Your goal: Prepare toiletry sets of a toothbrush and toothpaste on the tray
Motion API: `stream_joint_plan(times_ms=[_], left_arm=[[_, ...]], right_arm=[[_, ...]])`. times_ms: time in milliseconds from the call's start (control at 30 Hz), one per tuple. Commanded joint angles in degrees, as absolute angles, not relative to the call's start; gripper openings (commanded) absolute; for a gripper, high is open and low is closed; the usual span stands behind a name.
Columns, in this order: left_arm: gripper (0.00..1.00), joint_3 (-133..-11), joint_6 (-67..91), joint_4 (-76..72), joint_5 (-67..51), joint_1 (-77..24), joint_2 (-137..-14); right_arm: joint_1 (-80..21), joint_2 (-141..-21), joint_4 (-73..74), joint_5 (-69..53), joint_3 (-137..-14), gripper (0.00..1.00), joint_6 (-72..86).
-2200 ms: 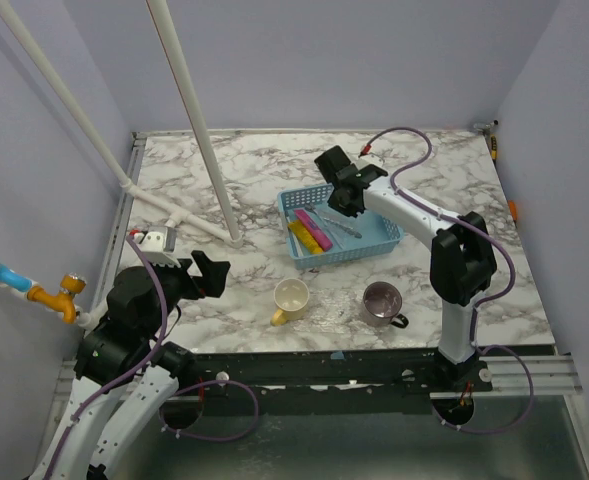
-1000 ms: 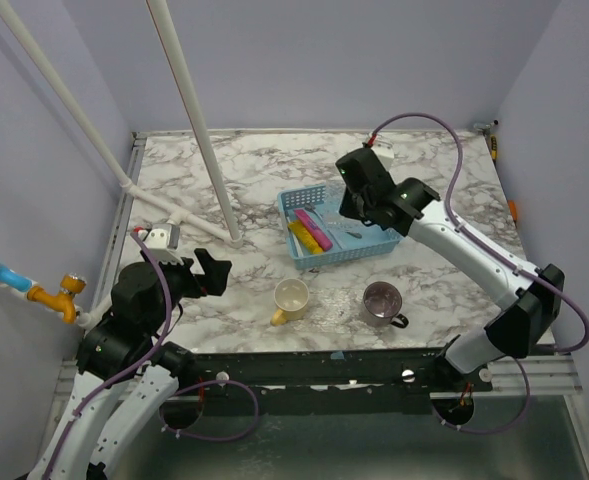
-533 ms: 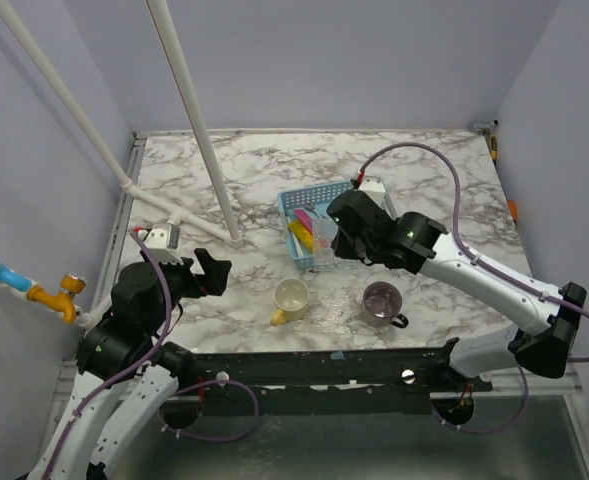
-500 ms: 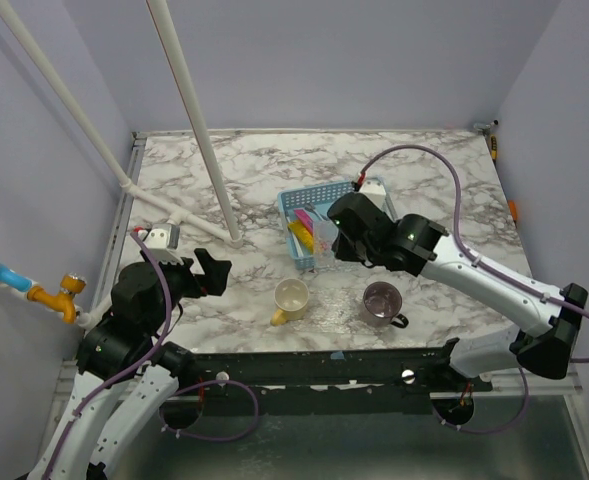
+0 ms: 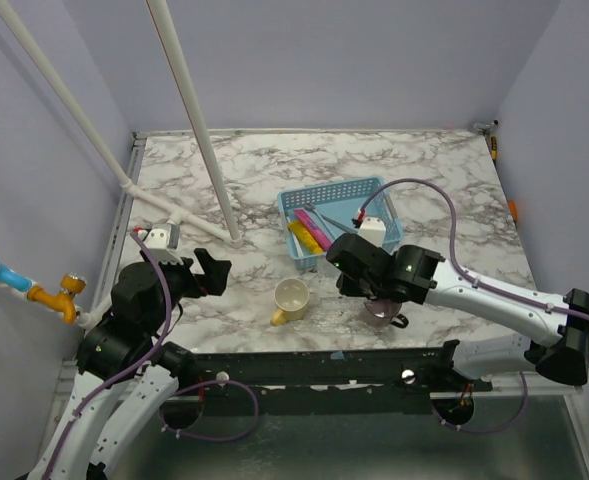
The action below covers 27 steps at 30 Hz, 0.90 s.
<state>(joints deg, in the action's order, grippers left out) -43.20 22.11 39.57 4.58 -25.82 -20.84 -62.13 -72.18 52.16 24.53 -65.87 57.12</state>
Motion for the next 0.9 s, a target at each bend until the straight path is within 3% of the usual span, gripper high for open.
stream_joint_plan(times_ms=[0, 867], left_arm=[[0.99, -43.16, 22.52, 40.52, 5.98, -25.49, -20.27], [0.99, -43.07, 22.59, 40.44, 5.67, -25.49, -20.1]], right_arm=[[-64.18, -70.85, 51.32, 26.04, -64.31, 0.0, 61.96], [-69.89, -71.41, 42.18, 32.97, -53.66, 0.0, 72.18]])
